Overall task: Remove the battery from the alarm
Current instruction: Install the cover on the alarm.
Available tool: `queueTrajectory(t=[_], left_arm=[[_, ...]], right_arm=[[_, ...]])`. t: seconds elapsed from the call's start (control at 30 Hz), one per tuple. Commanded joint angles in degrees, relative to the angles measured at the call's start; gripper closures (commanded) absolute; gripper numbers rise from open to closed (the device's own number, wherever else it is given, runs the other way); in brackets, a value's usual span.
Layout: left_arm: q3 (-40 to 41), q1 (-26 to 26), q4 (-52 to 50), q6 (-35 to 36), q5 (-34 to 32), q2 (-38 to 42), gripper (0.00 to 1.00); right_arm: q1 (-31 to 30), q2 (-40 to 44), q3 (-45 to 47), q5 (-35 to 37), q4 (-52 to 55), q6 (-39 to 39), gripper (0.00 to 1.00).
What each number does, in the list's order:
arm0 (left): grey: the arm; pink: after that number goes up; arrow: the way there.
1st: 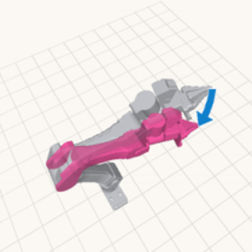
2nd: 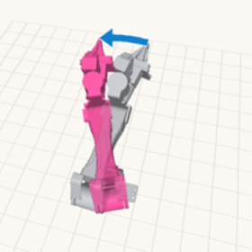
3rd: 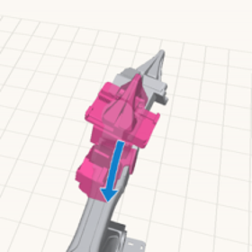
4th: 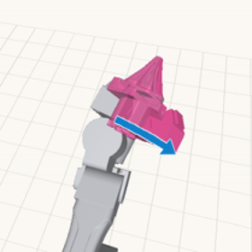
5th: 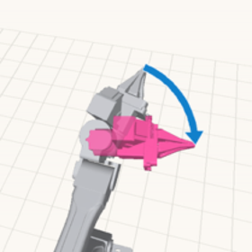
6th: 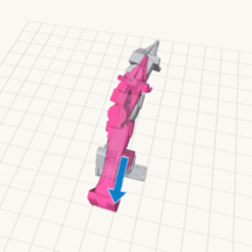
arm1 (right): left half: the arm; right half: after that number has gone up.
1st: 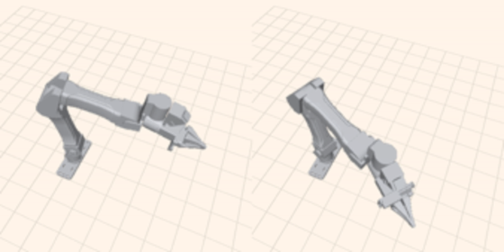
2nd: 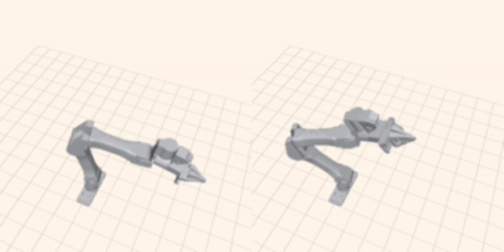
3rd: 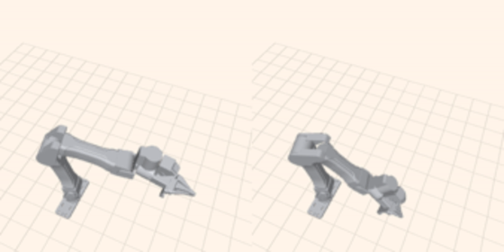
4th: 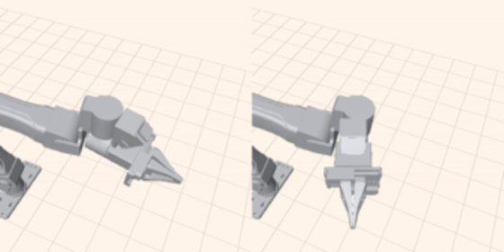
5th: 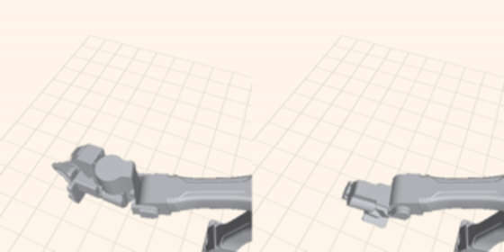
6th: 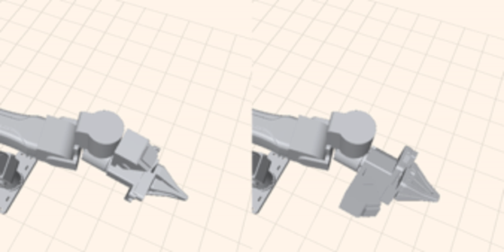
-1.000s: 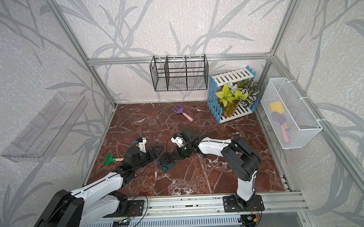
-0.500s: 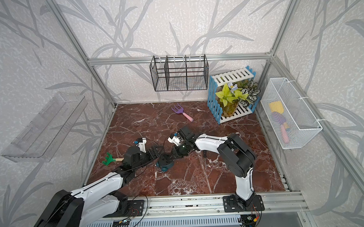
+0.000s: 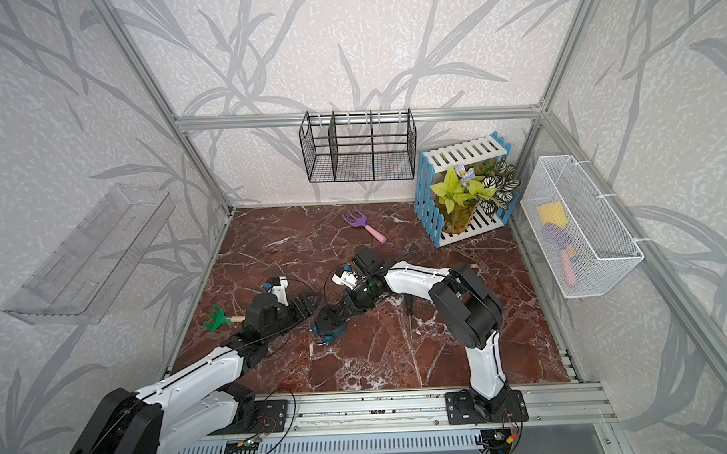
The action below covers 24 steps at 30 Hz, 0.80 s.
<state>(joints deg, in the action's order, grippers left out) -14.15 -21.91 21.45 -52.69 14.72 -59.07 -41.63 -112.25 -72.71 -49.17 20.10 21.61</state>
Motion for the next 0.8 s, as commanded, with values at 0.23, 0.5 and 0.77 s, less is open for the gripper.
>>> queueTrajectory(t=[0.23,0.5,0.77], left_arm=[[1.29,0.62,-0.25,-0.48,-1.03,1.15,0.24],[1.69,0.8,0.17,-1.16,-0.7,1.06,0.21],[1.96,0.95,0.84,-1.36,-0.39,0.98,0.2]], right_arm=[[0.76,-1.8,-2.5,-1.17,3.32,-3.14,0.98],[0.82,-3.02,-3.71,-2.43,3.39,-3.43,0.98],[0.83,-3.13,-3.87,-3.4,2.68,-3.45,0.98]])
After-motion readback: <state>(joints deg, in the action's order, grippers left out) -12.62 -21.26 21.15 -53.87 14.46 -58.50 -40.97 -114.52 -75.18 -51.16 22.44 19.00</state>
